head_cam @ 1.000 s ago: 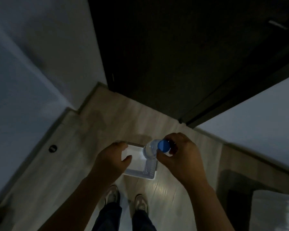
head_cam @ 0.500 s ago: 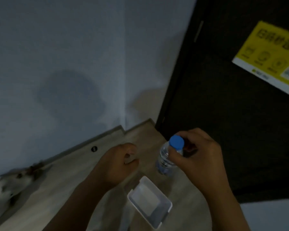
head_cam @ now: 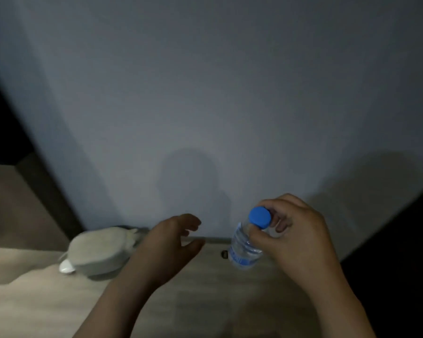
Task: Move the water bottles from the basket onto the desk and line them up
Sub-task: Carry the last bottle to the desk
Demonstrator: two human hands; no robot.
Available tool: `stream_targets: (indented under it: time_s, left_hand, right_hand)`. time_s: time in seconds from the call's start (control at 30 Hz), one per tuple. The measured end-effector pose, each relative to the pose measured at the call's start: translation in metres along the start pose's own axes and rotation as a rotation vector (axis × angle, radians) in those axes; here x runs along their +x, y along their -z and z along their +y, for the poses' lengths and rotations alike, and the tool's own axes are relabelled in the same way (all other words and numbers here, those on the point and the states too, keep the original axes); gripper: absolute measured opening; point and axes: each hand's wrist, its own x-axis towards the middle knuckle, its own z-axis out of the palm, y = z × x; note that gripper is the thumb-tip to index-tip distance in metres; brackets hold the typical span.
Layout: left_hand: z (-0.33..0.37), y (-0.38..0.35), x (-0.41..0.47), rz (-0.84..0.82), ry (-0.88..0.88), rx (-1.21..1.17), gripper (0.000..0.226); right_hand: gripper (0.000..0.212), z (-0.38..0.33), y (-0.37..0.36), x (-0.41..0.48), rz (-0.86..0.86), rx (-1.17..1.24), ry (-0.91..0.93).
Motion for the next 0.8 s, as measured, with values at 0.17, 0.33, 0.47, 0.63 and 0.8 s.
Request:
stream_targets:
  time_s: [0.17, 0.33, 0.47, 0.63, 0.8]
  left_hand:
    - [-0.073, 0.085, -0.040, 0.144, 0.126, 0.032, 0.031]
    - [-0.143, 0.151, -0.091, 0.268, 0.300, 0.084, 0.030]
    - [-0.186, 0.184, -0.131, 0.373, 0.471, 0.078, 0.029]
    - [-0.224, 0.210, -0.167, 0.490, 0.672, 0.077, 0.027]
    - [-0.247, 0.231, -0.188, 0.637, 0.860, 0.089, 0.033]
  right_hand:
    - [0.017, -0.084, -0.081, 0.026, -0.128, 0.084, 0.155]
    - [0.016, -0.162, -0.160, 0.038, -0.263, 0.184, 0.299]
    - [0.021, -0.218, -0.215, 0.045, -0.431, 0.253, 0.404]
    - [0.025, -0.274, -0.276, 0.063, -0.610, 0.352, 0.562]
    - [0.025, -0.321, -0.334, 0.084, -0.768, 0.420, 0.780]
